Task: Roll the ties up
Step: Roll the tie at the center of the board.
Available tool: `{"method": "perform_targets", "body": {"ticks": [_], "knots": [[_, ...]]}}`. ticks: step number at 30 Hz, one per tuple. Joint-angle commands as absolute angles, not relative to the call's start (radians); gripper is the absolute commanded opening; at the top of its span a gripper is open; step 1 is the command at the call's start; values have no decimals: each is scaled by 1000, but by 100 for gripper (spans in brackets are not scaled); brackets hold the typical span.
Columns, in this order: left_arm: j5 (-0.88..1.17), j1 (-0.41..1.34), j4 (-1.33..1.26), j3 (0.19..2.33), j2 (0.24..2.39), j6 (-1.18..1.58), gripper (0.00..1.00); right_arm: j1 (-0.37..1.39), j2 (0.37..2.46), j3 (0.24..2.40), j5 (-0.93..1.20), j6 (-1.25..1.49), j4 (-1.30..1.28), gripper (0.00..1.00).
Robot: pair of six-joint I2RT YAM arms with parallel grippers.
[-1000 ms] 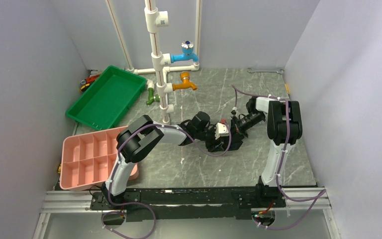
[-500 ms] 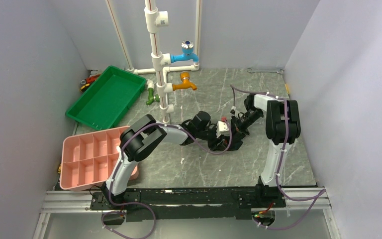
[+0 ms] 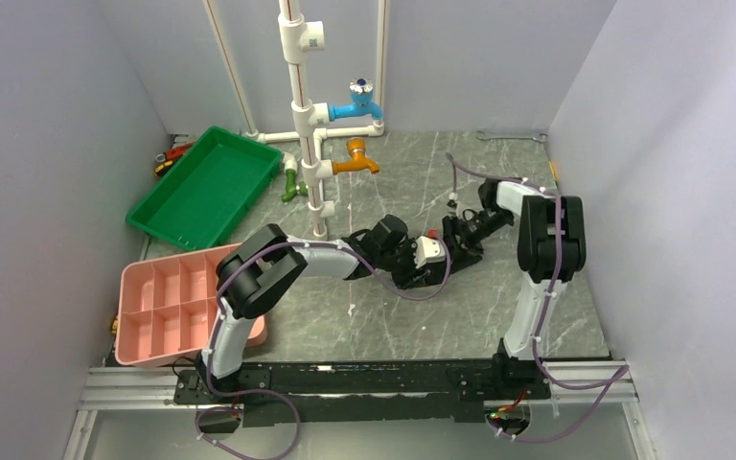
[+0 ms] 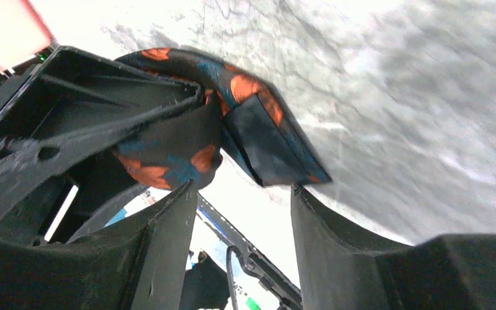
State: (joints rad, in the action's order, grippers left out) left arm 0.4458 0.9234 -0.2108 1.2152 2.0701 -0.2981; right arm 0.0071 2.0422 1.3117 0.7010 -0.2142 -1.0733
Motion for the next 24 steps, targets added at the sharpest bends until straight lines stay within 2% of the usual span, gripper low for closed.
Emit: {"method": "perform_targets", "body": {"ticks": [1, 4, 6, 9, 10, 12, 14, 19, 24], "knots": [[346, 922, 94, 1182, 2136, -321, 11, -63, 1937, 1285, 781, -277, -1039, 59], [349, 923, 136, 1242, 2176, -319, 11, -66, 1949, 1270, 747, -205, -967, 67], [351, 923, 157, 1269, 2197, -323, 10, -66, 1970, 1272, 727, -151, -919, 79], [358, 922, 158, 1281, 2207, -330, 10, -65, 2002, 1278, 682, -113, -869, 83], [362, 922, 154, 1280, 2208, -331, 10, -65, 2015, 1279, 678, -106, -858, 91], [370, 922, 151, 1284, 2212, -327, 11, -60, 2045, 1283, 693, -105, -856, 94], [375, 922, 146, 1285, 2217, -321, 11, -49, 2076, 1280, 742, -116, -871, 90], [382, 922, 138, 1291, 2223, -316, 11, -37, 2130, 1259, 982, -195, -969, 71], [388, 921, 134, 1293, 2227, -320, 12, -32, 2109, 1245, 1125, -312, -1059, 60]]}}
